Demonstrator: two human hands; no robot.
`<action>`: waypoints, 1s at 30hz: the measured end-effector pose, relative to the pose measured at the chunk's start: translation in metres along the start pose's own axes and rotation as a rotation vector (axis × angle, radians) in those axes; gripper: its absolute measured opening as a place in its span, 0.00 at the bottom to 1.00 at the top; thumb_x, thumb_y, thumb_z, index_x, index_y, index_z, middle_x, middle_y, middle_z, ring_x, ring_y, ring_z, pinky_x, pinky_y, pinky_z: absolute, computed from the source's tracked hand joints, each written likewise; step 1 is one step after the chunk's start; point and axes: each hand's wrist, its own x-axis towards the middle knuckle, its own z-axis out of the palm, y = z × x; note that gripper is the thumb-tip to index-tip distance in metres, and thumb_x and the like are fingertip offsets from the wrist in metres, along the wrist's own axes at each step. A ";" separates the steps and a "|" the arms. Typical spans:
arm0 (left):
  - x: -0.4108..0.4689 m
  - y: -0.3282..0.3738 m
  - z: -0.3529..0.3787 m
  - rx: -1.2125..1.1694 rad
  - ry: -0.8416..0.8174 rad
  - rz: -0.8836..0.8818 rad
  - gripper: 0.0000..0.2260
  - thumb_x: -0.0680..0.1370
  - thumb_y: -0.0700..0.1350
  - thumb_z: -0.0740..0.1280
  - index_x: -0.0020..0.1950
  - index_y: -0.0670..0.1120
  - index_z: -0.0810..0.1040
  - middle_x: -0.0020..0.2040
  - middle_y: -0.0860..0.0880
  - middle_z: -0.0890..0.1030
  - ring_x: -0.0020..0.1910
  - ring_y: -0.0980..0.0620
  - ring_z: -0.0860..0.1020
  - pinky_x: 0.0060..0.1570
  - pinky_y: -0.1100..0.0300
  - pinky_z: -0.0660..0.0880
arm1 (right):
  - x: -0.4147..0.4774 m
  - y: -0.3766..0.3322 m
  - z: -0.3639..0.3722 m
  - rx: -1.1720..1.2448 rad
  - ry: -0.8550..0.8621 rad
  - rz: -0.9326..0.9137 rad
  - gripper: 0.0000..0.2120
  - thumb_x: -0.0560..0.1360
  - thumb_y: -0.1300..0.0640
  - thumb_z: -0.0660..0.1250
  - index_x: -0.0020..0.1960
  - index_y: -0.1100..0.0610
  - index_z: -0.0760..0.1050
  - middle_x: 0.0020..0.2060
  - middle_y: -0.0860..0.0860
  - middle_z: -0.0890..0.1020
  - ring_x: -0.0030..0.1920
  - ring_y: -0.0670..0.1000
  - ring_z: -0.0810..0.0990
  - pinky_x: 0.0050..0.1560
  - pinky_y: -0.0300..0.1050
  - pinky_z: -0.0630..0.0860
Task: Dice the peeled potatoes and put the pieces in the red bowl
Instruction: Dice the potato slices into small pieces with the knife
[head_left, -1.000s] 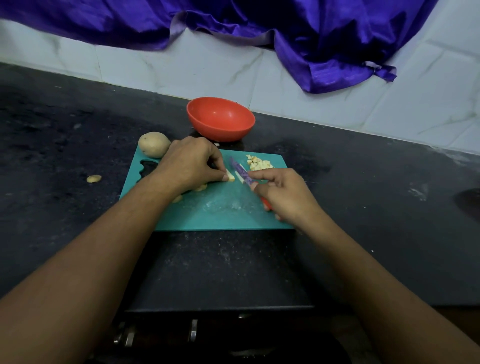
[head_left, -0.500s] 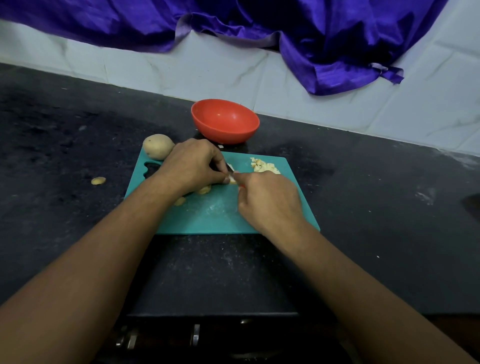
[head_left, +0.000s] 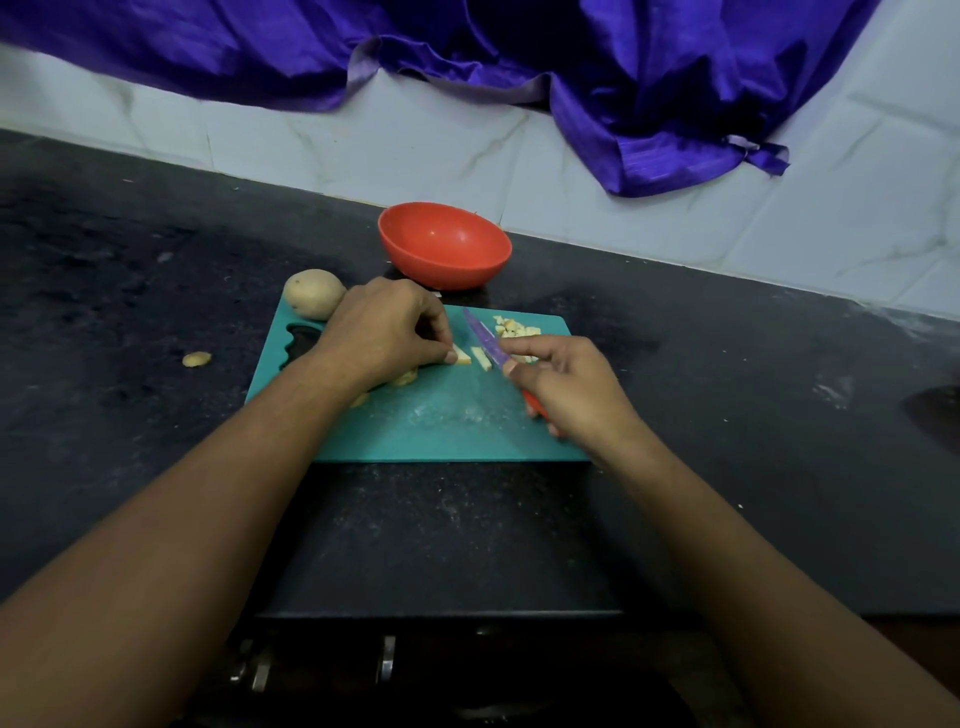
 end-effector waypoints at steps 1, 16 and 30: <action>0.001 0.000 0.000 -0.002 0.001 0.003 0.07 0.70 0.55 0.80 0.39 0.57 0.84 0.38 0.61 0.83 0.43 0.62 0.81 0.50 0.52 0.81 | 0.000 -0.001 0.003 -0.068 0.015 -0.052 0.13 0.80 0.53 0.68 0.63 0.45 0.82 0.24 0.51 0.75 0.24 0.49 0.70 0.28 0.43 0.67; 0.001 -0.002 -0.001 -0.039 -0.011 -0.001 0.07 0.71 0.50 0.80 0.39 0.55 0.83 0.39 0.61 0.84 0.43 0.62 0.81 0.50 0.53 0.81 | -0.007 -0.028 0.033 -0.950 0.055 -0.366 0.23 0.83 0.52 0.58 0.78 0.41 0.66 0.47 0.51 0.81 0.49 0.57 0.80 0.41 0.49 0.68; 0.001 -0.002 -0.007 -0.112 -0.051 -0.035 0.08 0.70 0.47 0.81 0.37 0.53 0.82 0.37 0.59 0.84 0.43 0.62 0.81 0.52 0.53 0.80 | 0.002 0.002 0.004 -0.087 0.000 -0.058 0.11 0.80 0.51 0.69 0.61 0.42 0.83 0.26 0.55 0.76 0.27 0.56 0.72 0.30 0.49 0.68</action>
